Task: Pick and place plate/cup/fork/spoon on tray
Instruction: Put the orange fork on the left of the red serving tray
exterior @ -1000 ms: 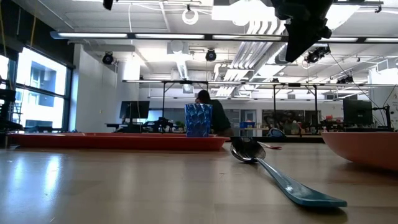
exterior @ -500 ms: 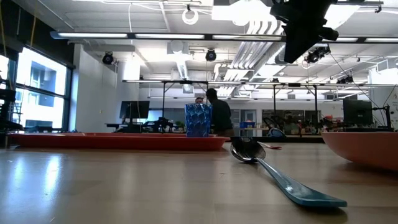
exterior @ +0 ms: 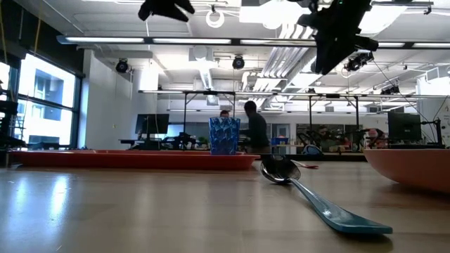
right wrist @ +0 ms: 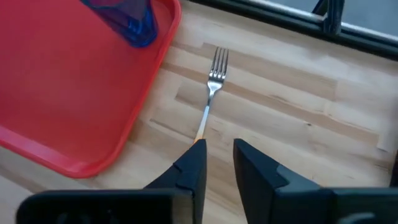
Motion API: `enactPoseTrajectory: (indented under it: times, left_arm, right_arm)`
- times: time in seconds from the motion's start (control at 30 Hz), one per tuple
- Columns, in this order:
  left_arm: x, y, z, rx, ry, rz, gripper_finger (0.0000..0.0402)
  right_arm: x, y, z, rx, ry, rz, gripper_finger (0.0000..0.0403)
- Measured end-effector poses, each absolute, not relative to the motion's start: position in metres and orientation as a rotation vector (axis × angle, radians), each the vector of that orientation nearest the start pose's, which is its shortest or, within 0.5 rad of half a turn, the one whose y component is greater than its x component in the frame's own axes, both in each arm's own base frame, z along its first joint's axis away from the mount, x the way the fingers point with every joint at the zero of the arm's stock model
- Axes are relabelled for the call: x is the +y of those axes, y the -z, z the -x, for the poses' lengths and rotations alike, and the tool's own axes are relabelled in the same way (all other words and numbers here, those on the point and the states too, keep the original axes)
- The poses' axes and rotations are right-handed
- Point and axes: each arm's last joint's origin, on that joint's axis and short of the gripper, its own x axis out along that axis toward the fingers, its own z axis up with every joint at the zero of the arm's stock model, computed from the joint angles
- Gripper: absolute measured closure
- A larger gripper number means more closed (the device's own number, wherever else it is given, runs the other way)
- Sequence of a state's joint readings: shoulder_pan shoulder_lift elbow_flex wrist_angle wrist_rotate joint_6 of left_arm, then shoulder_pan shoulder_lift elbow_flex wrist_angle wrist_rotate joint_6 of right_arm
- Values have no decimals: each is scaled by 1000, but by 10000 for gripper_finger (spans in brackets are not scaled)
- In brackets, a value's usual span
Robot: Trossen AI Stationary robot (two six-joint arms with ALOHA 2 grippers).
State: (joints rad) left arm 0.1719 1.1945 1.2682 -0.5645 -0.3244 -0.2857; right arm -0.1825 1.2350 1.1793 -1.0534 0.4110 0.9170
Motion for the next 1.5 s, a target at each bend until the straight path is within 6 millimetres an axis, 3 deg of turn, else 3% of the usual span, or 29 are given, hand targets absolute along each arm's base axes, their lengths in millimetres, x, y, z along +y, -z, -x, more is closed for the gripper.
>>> enactPoseTrajectory:
  times: [0.2, 0.4, 0.8, 1.23, 1.5]
  left_arm:
    - [54, -368, -244, 529, -593, 290, 263]
    - [62, -356, -248, 616, -590, 323, 263]
    - [76, -350, -242, 655, -625, 424, 263]
    - [75, -348, -241, 692, -596, 421, 263]
    - [75, -348, -241, 692, -596, 421, 263]
  right_arm:
    - [-64, -316, -220, 736, 1000, -668, 295]
    - [-78, -311, -227, 746, 1004, -696, 292]
    - [-102, -272, -256, 903, 966, -806, 292]
    - [-125, -217, -282, 1117, 892, -847, 292]
    - [-143, -190, -293, 1143, 865, -860, 292]
